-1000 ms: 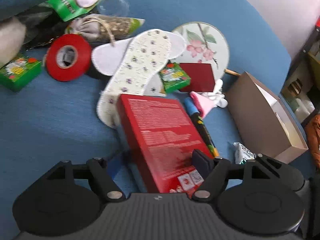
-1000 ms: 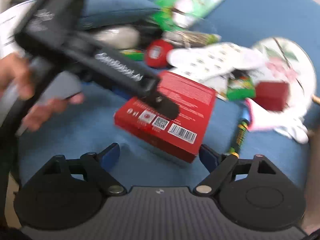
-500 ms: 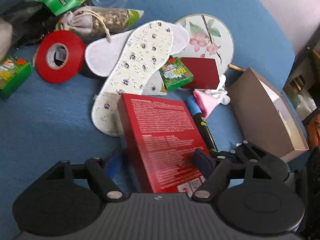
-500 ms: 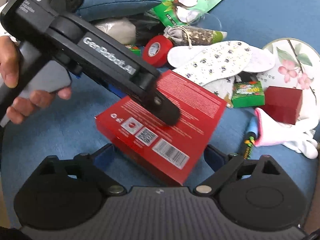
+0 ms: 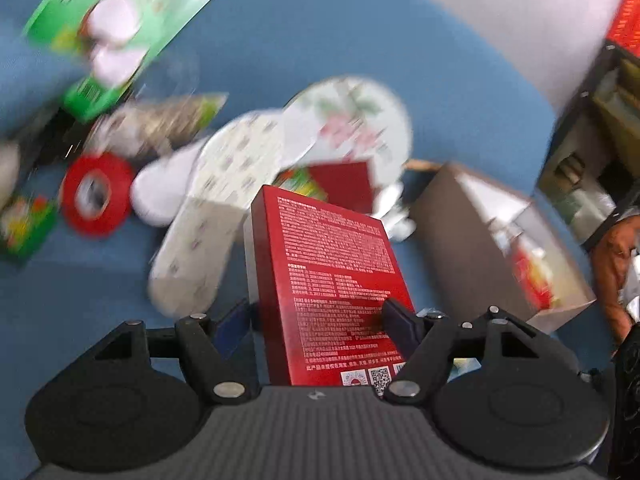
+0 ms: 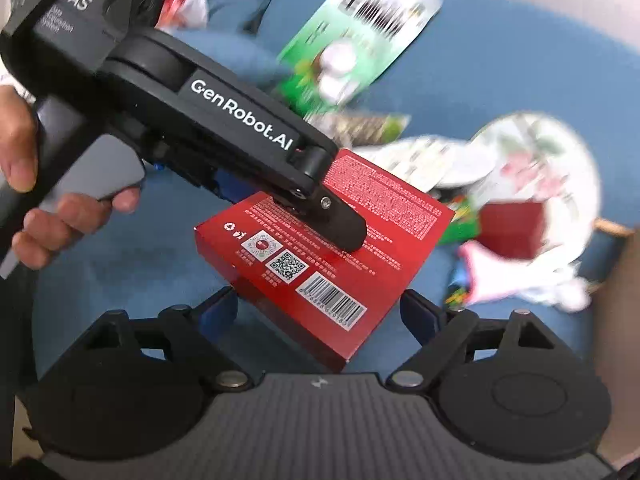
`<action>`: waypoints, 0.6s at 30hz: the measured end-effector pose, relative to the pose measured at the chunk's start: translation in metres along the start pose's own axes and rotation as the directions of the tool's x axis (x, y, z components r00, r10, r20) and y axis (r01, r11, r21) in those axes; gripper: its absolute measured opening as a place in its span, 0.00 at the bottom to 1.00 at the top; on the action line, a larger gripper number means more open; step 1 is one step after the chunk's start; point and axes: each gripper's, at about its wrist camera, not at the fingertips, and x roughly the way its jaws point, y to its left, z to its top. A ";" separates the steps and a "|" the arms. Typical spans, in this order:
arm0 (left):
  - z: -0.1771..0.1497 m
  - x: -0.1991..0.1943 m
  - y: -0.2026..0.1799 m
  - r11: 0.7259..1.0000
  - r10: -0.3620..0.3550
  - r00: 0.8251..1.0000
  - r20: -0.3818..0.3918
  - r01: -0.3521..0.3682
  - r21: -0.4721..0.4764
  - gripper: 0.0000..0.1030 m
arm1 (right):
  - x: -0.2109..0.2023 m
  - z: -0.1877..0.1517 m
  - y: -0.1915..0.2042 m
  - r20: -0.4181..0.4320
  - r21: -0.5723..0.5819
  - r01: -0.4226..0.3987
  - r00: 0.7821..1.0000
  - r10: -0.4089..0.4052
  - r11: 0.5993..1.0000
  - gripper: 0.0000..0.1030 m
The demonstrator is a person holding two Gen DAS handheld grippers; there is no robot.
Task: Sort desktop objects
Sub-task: 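Carry the red box with the left tool over the brown box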
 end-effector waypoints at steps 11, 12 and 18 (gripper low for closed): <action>0.052 0.034 -0.129 0.969 -0.188 0.980 0.063 0.175 0.177 0.68 | -0.096 0.012 -0.091 0.118 0.113 0.209 0.968 -0.222 0.971 0.83; 0.053 0.041 -0.139 0.964 -0.204 0.978 0.054 0.191 0.185 0.68 | -0.102 0.009 -0.100 0.115 0.128 0.228 0.963 -0.243 0.965 0.83; 0.063 0.098 -0.189 0.948 -0.267 0.964 -0.008 0.264 0.175 0.68 | -0.128 -0.009 -0.156 0.070 0.230 0.305 0.942 -0.328 0.924 0.83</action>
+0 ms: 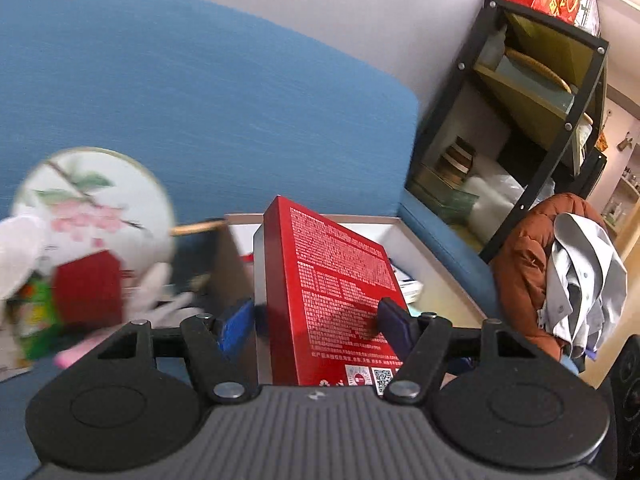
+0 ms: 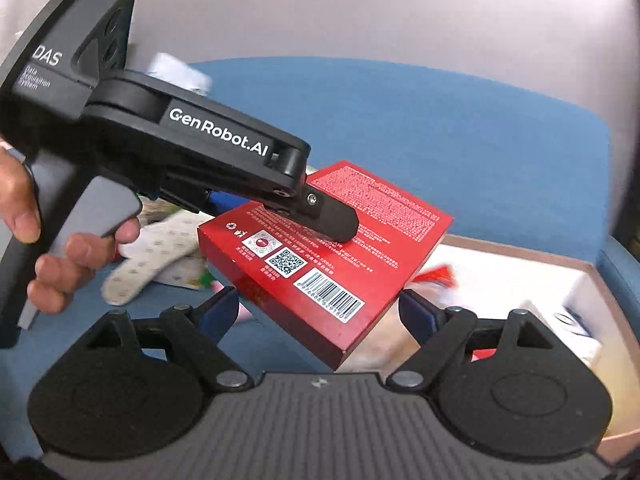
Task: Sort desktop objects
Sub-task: 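Carry the red box with the left tool over the brown box, then open the left tool to drop the red box into the brown box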
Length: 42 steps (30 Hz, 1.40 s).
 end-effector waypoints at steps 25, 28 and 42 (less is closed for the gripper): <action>0.000 0.061 0.000 0.999 0.034 0.999 -0.033 -0.034 0.004 0.98 | 0.089 0.009 -0.101 -0.236 0.070 0.186 0.958 -0.165 0.980 0.76; -0.005 0.056 -0.001 0.999 0.039 0.998 -0.039 -0.037 0.039 0.98 | 0.087 0.012 -0.094 -0.229 0.050 0.198 0.956 -0.181 0.979 0.79; -0.019 0.001 -0.013 0.990 0.083 0.997 0.003 -0.082 0.116 0.98 | 0.039 0.024 -0.057 -0.194 0.073 0.182 0.967 -0.165 0.980 0.91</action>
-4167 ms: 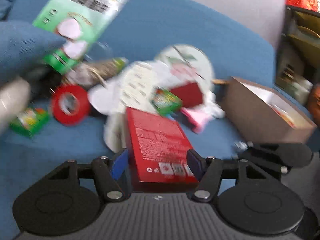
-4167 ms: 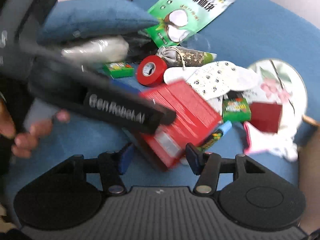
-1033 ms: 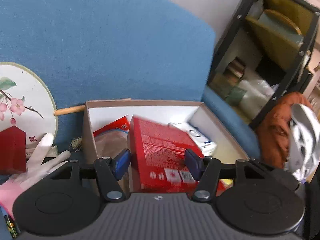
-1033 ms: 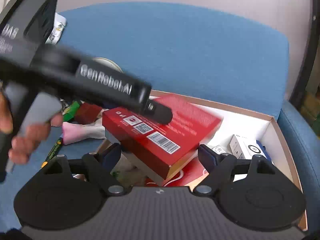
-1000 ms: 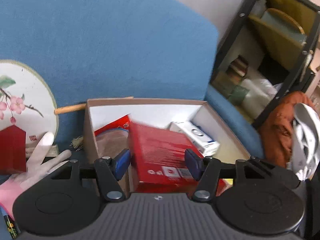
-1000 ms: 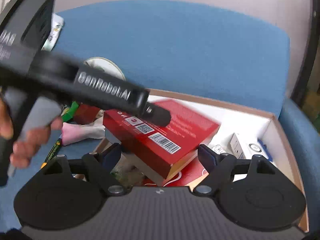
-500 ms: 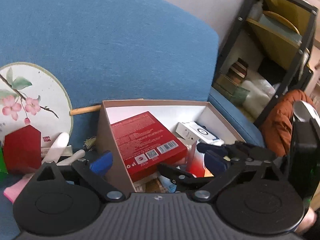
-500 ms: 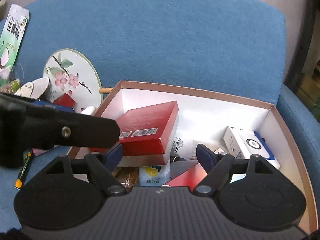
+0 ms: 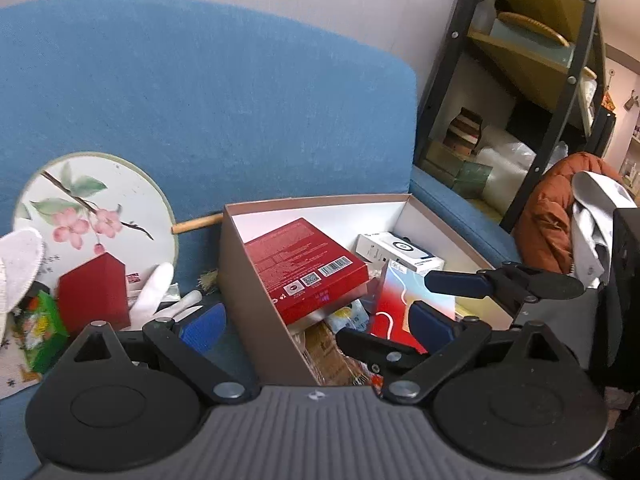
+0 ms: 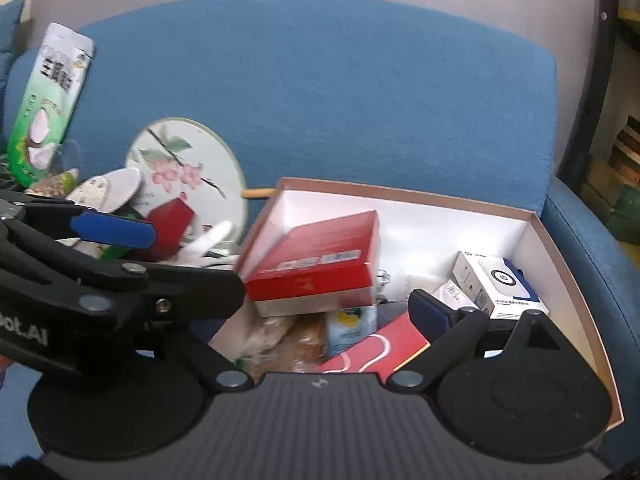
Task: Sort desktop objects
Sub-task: 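Open the left tool to drop the red box into the brown box, then move both tools back over the cluttered sofa seat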
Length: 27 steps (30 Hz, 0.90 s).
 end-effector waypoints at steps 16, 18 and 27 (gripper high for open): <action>-0.053 -0.109 0.032 0.993 0.079 0.997 0.016 -0.078 -0.085 0.98 | -0.065 -0.006 0.110 0.003 -0.111 -0.114 0.993 0.115 0.987 0.92; -0.074 -0.124 0.043 0.991 0.106 0.994 0.017 -0.105 -0.087 0.98 | -0.067 -0.019 0.131 -0.002 -0.149 -0.134 0.991 0.135 0.980 0.92; -0.150 -0.141 0.104 0.955 0.219 0.972 -0.083 -0.231 -0.185 0.98 | -0.045 -0.088 0.205 -0.100 -0.218 -0.212 0.976 0.194 0.953 0.92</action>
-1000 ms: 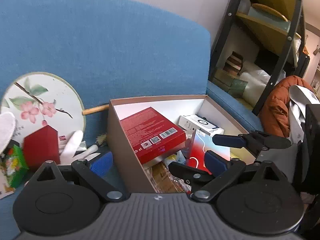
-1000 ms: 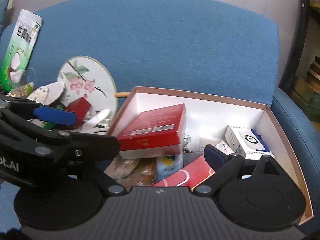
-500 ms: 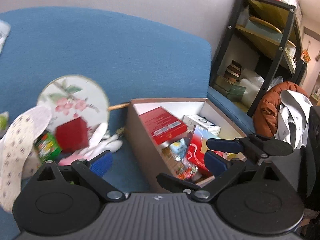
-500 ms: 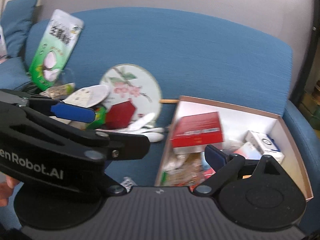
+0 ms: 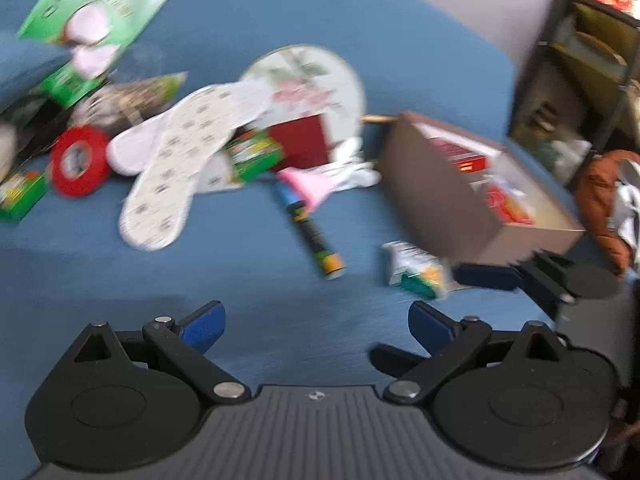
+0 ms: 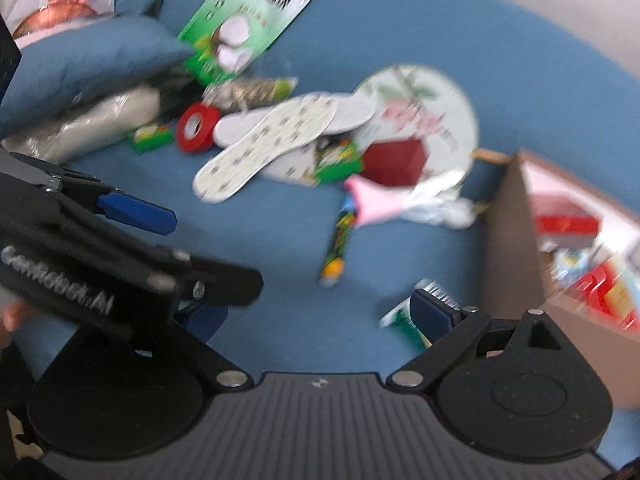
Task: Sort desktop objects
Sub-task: 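Move both tools back over the cluttered sofa seat, then grasp the flowered insole with the left tool while the right tool grasps the marker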
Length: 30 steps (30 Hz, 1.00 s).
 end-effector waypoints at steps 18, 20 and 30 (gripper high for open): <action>0.065 0.064 0.091 0.986 0.163 0.982 0.100 -0.159 -0.047 0.95 | 0.079 0.015 0.006 -0.053 0.078 0.046 0.998 -0.042 0.996 0.91; 0.064 0.069 0.099 0.984 0.174 0.981 0.082 -0.172 -0.038 0.95 | 0.088 0.018 0.004 -0.045 0.077 0.041 0.998 -0.038 0.996 0.91; 0.070 0.094 0.111 0.989 0.132 0.991 0.035 -0.129 -0.077 0.81 | 0.130 0.031 0.001 -0.004 0.069 0.082 0.997 -0.082 0.994 0.74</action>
